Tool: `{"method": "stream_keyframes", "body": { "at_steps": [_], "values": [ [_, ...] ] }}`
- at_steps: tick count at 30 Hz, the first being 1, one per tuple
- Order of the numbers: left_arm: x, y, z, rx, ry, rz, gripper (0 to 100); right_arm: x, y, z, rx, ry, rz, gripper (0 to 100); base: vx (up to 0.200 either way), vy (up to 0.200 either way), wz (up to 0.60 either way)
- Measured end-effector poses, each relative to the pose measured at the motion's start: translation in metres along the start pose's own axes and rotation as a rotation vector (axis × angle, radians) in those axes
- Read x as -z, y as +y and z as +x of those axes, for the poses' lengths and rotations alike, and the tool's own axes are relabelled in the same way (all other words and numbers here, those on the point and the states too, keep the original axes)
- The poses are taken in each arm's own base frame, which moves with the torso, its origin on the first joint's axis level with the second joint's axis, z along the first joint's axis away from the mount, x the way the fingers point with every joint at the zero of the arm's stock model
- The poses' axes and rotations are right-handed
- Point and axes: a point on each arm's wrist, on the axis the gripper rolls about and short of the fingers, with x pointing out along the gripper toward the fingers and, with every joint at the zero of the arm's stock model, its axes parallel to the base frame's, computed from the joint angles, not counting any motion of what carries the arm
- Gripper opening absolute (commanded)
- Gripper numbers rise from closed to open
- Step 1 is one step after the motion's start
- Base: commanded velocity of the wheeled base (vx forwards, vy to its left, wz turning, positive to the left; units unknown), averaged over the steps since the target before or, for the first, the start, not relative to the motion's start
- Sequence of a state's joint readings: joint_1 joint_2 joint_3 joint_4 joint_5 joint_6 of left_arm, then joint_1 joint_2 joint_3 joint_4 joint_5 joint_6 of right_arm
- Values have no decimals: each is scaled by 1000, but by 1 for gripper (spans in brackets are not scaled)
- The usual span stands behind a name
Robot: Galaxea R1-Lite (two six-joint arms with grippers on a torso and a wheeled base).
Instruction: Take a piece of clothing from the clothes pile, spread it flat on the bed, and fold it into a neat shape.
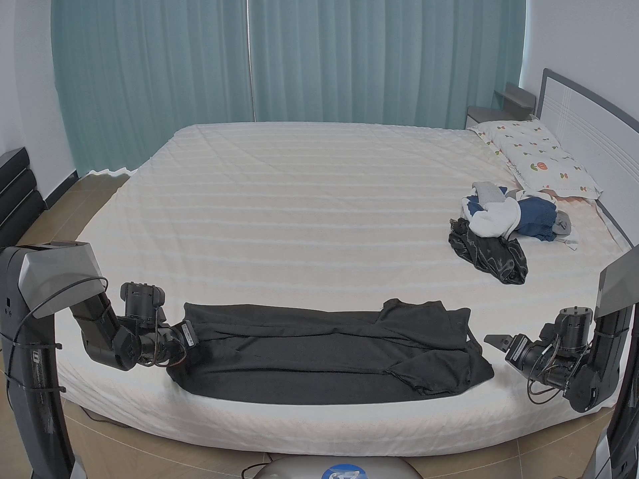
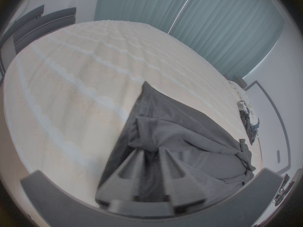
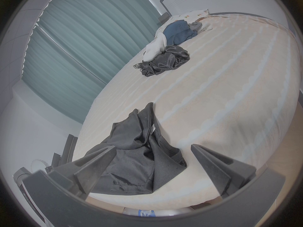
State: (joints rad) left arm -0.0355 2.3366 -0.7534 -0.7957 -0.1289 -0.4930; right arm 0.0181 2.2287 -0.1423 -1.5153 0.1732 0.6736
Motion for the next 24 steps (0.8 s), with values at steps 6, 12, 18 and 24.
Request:
{"method": "stream_keyframes", "body": {
  "at_steps": [6, 12, 18, 24],
  "values": [
    [0, 6, -1, -51, -19, -14, 0, 0, 0, 1, 2, 2, 0, 100, 0, 0, 0],
    [-1, 9, -2, -61, -21, -26, 0, -1, 2, 0, -16, -13, 2, 100, 0, 0, 0],
    [-1, 9, -2, -60, -24, -63, 0, 3, 7, 0, -32, -9, -9, 100, 0, 0, 0],
    [-5, 6, -2, -32, -66, -88, 0, 5, 15, 3, -61, -7, -63, 100, 0, 0, 0]
  ]
}}
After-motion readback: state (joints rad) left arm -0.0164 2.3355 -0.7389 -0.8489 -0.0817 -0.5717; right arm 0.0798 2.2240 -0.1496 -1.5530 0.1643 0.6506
